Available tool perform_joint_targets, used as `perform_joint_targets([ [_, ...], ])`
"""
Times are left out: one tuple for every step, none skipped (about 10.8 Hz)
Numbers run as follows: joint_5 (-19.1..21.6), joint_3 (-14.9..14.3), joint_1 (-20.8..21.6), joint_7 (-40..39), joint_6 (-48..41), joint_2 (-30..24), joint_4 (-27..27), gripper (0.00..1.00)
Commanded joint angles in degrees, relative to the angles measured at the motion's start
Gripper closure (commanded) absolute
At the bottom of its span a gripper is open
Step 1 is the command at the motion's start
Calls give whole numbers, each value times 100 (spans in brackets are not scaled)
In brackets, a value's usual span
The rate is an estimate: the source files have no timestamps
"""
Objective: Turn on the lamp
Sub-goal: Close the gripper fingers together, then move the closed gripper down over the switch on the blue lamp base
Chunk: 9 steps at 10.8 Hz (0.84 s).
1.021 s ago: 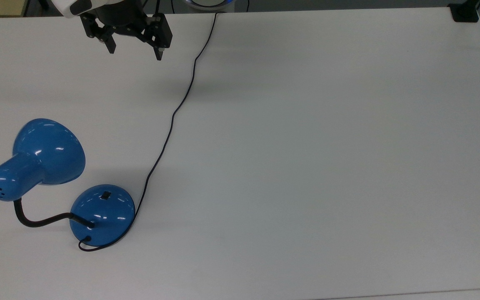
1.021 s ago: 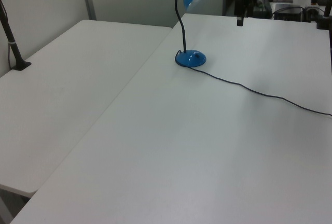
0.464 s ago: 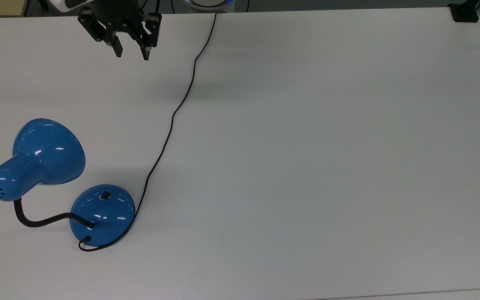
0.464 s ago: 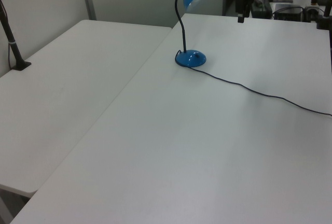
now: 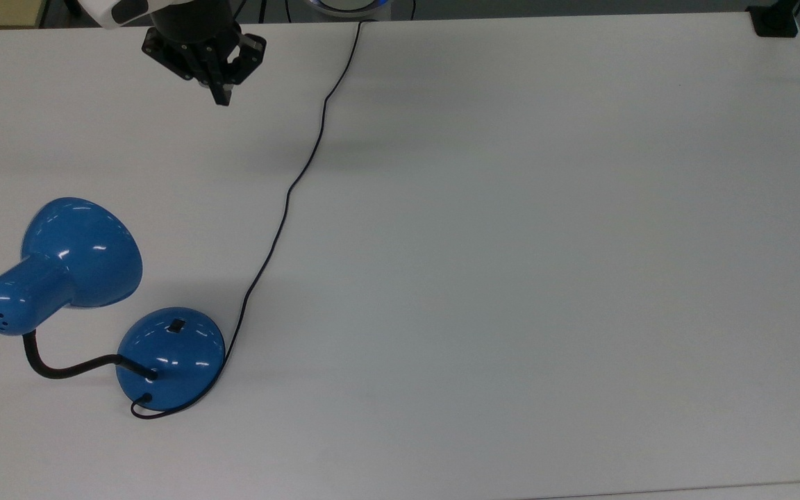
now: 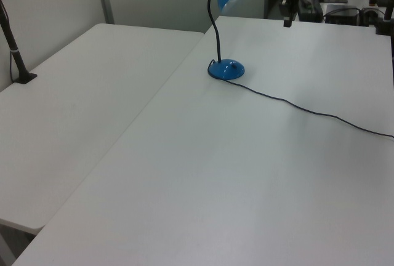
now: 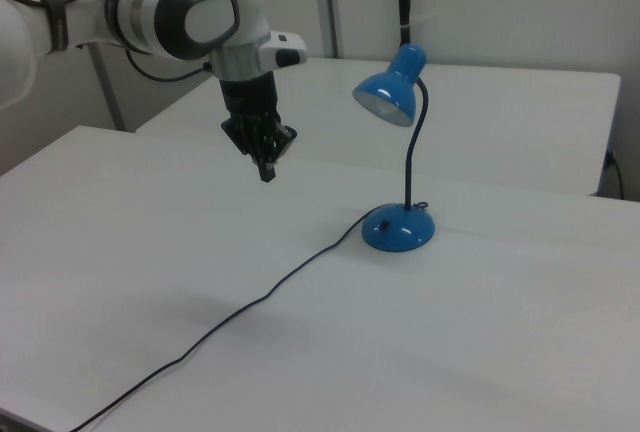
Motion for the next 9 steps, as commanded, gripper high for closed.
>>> perform_joint_targets([
  [46, -117, -36, -68, 1018, 386, -125, 100],
  [37, -127, -36, -60, 1317, 614, -134, 100],
  [37, -127, -36, -42, 1634, 825, -134, 100],
  [37, -136, -45, -33, 2020, 1010, -169, 100],
  [37, -179, -36, -24, 2380, 1168, -204, 100],
  [37, -197, -36, -24, 2671, 1326, -221, 100],
  [37, -197, -36, 37, 2891, 1467, -213, 100],
  [37, -197, -27, 211, 3146, 1590, -213, 100],
  [37, -197, -18, 335, 3479, 1766, -204, 100],
])
